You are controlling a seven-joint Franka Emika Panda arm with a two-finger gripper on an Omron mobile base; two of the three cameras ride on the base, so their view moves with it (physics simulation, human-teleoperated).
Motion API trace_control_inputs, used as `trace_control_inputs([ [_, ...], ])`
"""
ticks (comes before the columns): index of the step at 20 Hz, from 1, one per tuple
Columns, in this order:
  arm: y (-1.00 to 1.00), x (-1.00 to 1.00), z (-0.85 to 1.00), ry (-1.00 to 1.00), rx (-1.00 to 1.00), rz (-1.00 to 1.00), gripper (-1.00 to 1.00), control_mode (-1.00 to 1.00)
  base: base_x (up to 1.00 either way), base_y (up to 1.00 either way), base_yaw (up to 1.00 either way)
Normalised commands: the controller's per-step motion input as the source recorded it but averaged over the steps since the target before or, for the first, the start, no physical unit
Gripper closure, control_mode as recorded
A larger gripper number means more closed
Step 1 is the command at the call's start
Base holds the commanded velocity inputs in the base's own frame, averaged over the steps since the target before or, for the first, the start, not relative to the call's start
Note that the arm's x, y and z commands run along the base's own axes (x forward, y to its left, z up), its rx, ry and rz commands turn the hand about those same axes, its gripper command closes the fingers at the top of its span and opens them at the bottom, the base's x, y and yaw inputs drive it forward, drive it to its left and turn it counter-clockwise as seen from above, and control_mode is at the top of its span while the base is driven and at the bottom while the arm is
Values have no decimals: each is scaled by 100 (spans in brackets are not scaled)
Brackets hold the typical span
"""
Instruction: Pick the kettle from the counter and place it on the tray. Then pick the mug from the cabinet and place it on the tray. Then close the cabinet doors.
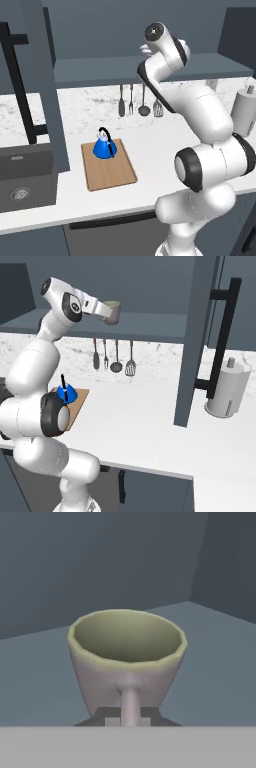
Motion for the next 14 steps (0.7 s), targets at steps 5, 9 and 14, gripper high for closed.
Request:
trace_control_inputs([
  [5, 0, -81, 0, -4, 0, 9, 100, -100, 0, 0, 0],
  [9, 0, -88, 0, 0, 0, 15, 100, -100, 0, 0, 0],
  [14, 0, -88, 0, 0, 0, 22, 100, -100, 0, 0, 0],
])
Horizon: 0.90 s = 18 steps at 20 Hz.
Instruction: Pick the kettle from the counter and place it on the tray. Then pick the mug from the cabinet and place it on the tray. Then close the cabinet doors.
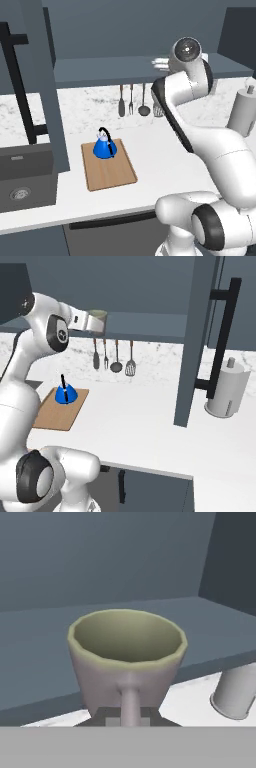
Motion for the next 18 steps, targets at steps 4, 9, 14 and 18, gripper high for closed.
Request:
trace_control_inputs([
  [4, 2, -91, 0, 0, 0, 24, 100, -100, 0, 0, 0],
  [9, 5, -85, -1, 0, 0, 29, 100, -100, 0, 0, 0],
  [14, 19, -78, -11, 0, 0, 34, 100, -100, 0, 0, 0],
  [18, 35, -47, -31, 0, -1, 30, 100, -100, 0, 0, 0],
])
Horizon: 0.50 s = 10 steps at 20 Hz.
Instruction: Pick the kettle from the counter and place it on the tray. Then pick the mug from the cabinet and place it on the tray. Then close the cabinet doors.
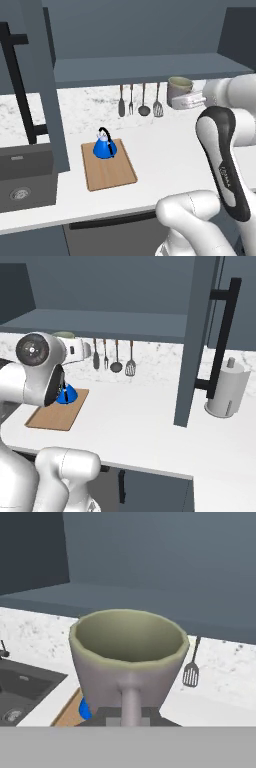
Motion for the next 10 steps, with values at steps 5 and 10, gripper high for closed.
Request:
trace_control_inputs([
  [5, 28, -26, -32, 13, -5, 34, 100, -100, 0, 0, 0],
  [10, 50, -23, -60, 16, -24, 19, 100, -100, 0, 0, 0],
])
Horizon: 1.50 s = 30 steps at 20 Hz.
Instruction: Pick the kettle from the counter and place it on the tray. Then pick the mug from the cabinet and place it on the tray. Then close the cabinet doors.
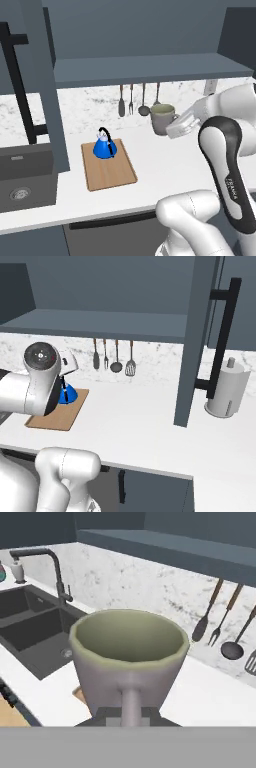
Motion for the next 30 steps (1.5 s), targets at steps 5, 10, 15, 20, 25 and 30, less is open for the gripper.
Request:
trace_control_inputs([
  [5, 44, 1, -72, 12, -12, 23, 100, -100, 0, 0, 0],
  [10, 48, 6, -84, 3, 0, 19, 100, -100, 0, 0, 0],
  [15, 26, 30, -82, 16, 0, 22, 100, -100, 0, 0, 0],
  [20, 26, 46, -49, 12, 0, 1, 100, -100, 0, 0, 0],
  [25, 17, 35, -31, 4, 0, 0, 100, -100, 0, 0, 0],
  [30, 9, 26, -37, 4, 0, 0, 100, -100, 0, 0, 0],
])
